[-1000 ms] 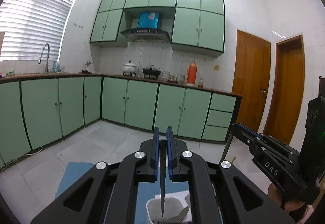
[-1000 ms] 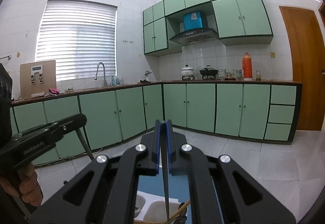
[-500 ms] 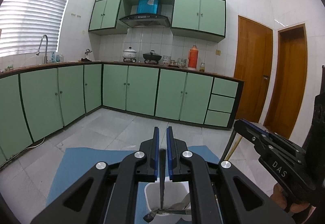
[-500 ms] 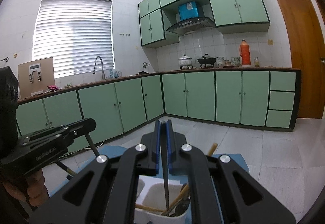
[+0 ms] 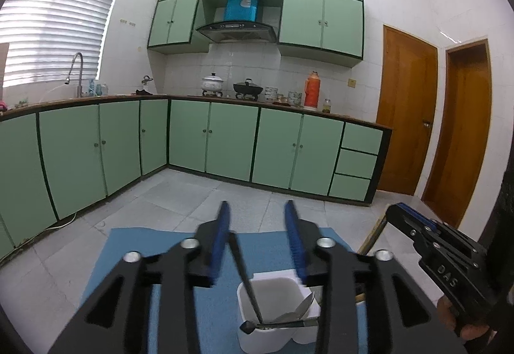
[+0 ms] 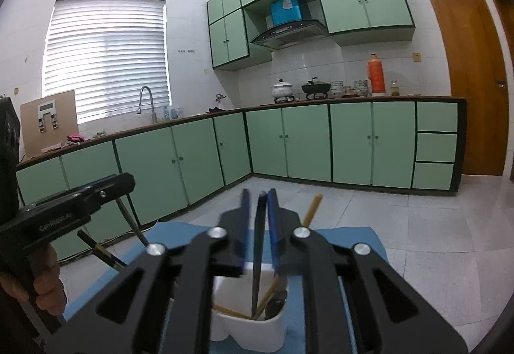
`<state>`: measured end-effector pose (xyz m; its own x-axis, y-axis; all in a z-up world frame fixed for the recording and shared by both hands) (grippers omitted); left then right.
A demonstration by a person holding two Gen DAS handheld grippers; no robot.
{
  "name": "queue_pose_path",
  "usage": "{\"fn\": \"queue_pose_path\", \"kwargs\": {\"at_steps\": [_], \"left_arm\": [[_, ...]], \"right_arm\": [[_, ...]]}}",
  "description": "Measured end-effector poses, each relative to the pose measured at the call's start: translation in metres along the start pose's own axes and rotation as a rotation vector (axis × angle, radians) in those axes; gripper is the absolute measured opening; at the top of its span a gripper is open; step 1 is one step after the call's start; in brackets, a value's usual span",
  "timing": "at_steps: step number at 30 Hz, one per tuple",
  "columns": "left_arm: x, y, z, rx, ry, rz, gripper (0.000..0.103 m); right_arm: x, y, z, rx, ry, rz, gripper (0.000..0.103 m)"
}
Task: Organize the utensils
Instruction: 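Open both tools to release the grey chopsticks in the holder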
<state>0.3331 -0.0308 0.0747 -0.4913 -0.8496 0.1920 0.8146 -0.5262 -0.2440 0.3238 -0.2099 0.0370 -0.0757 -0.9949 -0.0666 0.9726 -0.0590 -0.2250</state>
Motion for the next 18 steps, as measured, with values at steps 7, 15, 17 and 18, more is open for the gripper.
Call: {"fn": "queue_pose_path", "kwargs": {"at_steps": [7, 15, 17, 18], "left_arm": [[-0.004, -0.017, 0.011, 0.050, -0.007, 0.026, 0.051], [-0.001, -0.046, 0.012, 0.093, 0.024, 0.091, 0.074], [-0.001, -0.054, 0.010, 0.099, 0.028, 0.101, 0.080], [0.000, -0.060, 0.006, 0.104, 0.030, 0.106, 0.082]], "right_arm": [[0.007, -0.021, 0.013, 0.055, -0.004, -0.008, 0.028], [0.021, -0.056, 0.014, 0.110, 0.002, -0.035, 0.053], [0.025, -0.064, 0.011, 0.116, 0.006, -0.046, 0.058], [0.028, -0.068, 0.009, 0.116, 0.009, -0.050, 0.062]]}}
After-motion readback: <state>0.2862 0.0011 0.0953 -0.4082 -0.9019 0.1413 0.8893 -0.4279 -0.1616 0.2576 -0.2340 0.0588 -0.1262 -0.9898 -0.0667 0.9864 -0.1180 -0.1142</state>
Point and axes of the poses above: each gripper's, at about its wrist camera, not at the fingertips, and y roughly the way its jaws point, x to its right, z to its top, the point moved 6 cm from there along y, roughly the way its jaws point, and after that the axes turned 14 degrees about -z, right-handed, at the moved point
